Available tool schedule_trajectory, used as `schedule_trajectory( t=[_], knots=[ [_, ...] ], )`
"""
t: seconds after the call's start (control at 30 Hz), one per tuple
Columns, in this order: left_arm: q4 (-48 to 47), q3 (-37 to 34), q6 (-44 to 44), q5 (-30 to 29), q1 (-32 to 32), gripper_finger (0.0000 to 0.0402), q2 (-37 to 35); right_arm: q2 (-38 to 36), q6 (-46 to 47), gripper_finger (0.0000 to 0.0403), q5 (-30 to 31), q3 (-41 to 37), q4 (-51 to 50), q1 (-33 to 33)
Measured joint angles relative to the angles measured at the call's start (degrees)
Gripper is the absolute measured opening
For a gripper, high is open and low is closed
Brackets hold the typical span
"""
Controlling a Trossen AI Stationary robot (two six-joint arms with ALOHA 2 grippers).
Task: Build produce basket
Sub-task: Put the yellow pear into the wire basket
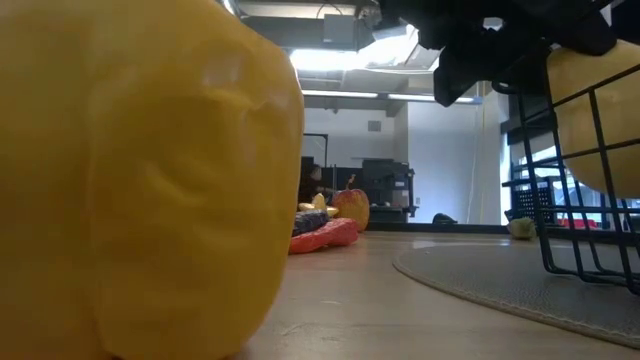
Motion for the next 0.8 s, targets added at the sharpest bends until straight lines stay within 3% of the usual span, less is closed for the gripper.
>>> schedule_trajectory(
  t=[0.17, 0.23, 0.53, 0.7, 0.8],
  knots=[
    [-0.01, 0.00, 0.00, 0.00, 0.00, 0.0155, -0.02, 0.00, 0.53, 0.0090, -0.30, 0.00, -0.02, 0.00],
    [-0.04, 0.00, 0.00, 0.00, 0.00, 0.0155, -0.02, 0.00, 1.38, 0.0090, -3.09, 0.00, -0.04, 0.00],
    [-0.04, 0.00, 0.00, 0.00, 0.02, 0.0155, -0.02, 0.00, -6.28, 0.0090, -24.49, 0.00, 3.12, -0.02],
    [-0.04, 0.00, 0.00, 0.04, 0.00, 0.0155, -0.02, -0.17, -15.35, 0.0090, -40.29, -1.85, 13.18, 0.02],
    [-0.04, 0.00, 0.02, 0.04, 0.00, 0.0155, -0.04, -0.14, -18.29, 0.0090, -44.36, -3.08, 17.43, -0.02]
  ],
)
